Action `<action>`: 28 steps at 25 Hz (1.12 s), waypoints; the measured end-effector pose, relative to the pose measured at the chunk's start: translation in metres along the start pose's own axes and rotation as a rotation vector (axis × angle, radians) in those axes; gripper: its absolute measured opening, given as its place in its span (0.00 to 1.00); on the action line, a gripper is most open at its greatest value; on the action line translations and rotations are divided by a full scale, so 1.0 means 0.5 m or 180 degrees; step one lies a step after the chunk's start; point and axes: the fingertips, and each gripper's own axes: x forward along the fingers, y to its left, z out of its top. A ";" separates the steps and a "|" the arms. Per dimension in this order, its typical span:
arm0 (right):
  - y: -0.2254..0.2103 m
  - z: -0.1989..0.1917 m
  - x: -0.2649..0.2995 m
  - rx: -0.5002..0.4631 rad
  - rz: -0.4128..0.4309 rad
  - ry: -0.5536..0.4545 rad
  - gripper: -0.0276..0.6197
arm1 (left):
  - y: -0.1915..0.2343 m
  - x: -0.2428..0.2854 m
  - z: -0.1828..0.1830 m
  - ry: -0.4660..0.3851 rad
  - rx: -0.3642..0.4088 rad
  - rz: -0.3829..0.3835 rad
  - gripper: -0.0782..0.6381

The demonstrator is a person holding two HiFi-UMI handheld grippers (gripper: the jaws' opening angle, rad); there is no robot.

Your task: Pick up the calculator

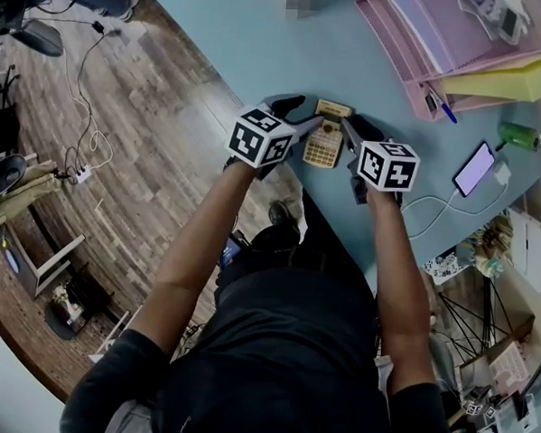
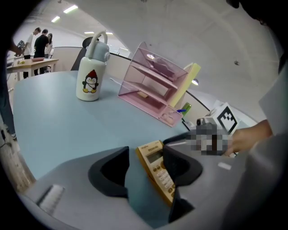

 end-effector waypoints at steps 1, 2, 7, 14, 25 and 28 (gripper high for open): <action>0.002 -0.003 0.002 -0.0012 -0.0007 0.0038 0.23 | 0.003 0.007 -0.004 0.0077 0.0019 0.0025 0.49; 0.004 -0.005 0.004 -0.0018 -0.0010 0.0071 0.22 | 0.005 0.014 -0.009 0.0164 0.0038 0.0051 0.49; 0.013 -0.008 0.009 0.0007 0.0006 0.0104 0.19 | 0.008 0.045 -0.038 0.0436 -0.0012 0.0123 0.47; 0.033 -0.013 0.017 0.0075 0.0014 0.0053 0.17 | 0.022 0.042 -0.035 0.0197 -0.0217 0.0208 0.38; 0.081 0.013 -0.065 -0.0095 -0.0133 -0.0481 0.14 | -0.037 -0.022 0.006 -0.0143 0.0179 0.0284 0.37; 0.106 0.032 -0.098 -0.0246 -0.0130 -0.0646 0.14 | -0.058 -0.054 0.024 -0.0286 0.0233 0.0282 0.37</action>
